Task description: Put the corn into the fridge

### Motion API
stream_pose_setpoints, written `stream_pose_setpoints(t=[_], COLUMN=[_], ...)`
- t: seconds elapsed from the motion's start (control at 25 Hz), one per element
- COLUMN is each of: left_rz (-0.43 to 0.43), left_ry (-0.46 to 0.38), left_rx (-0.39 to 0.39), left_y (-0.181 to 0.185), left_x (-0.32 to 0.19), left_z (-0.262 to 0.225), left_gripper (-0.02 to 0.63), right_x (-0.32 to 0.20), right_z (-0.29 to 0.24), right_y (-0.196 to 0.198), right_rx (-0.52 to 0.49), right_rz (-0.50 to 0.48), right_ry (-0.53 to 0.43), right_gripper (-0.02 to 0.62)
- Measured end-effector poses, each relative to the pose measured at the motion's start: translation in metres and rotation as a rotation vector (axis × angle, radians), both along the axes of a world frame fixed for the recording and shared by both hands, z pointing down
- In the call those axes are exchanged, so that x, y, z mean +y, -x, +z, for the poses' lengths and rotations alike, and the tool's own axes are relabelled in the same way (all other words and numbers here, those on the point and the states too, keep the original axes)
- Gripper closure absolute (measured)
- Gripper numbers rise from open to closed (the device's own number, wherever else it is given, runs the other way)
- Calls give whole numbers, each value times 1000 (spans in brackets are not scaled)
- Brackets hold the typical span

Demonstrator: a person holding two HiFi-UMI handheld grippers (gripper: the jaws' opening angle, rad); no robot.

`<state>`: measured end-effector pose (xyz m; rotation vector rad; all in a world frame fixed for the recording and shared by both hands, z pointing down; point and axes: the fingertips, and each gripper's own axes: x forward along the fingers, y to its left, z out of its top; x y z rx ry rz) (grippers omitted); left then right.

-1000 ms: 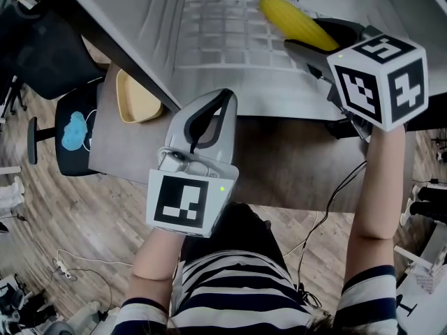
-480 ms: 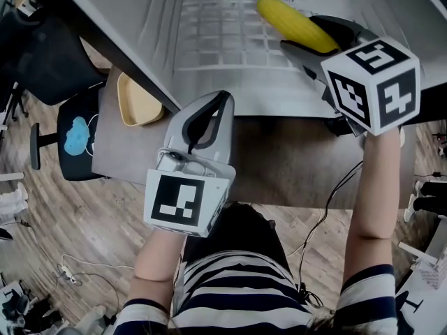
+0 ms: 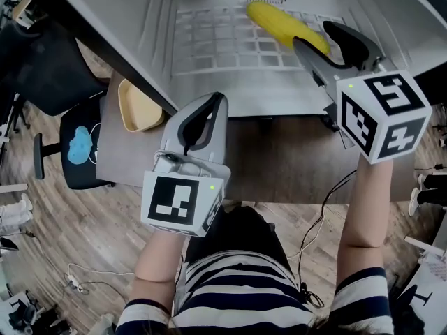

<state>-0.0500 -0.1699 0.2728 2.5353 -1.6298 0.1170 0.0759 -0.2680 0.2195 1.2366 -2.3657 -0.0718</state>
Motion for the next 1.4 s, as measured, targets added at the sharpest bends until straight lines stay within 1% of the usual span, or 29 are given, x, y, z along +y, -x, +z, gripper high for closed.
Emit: stream_pose_setpoints(t=[0.2, 0.36, 0.48, 0.72, 0.8, 0.96, 1.16, 1.4], left_rz=[6, -6, -17, -37, -41, -47, -58, -68], left_ry=[-11, -14, -16, -15, -13, -4, 13, 43], left_rx=[-4, -2, -2, -12, -16, -17, -13, -11], left_y=[-3, -2, 1, 8, 10, 13, 17, 23], left_x=[4, 6, 8, 13, 14, 17, 20, 24], left_z=[-6, -10, -12, -13, -13, -10, -3, 8], left_gripper=[606, 606, 606, 606, 606, 606, 606, 606], right_x=[27, 45, 57, 79, 85, 96, 105, 124], right_z=[1, 4, 7, 16, 18, 27, 45, 70], right_y=[-15, -27, -35, -45, -48, -51, -59, -58], right_rx=[-60, -107, -146, -214, -235, -266, -298, -327], right_rz=[41, 86, 125, 174, 190, 215, 262, 274], right_ry=[-35, -61, -68, -66, -69, -59, -41, -23], right_gripper=[356, 390, 408, 444, 474, 507, 603, 603])
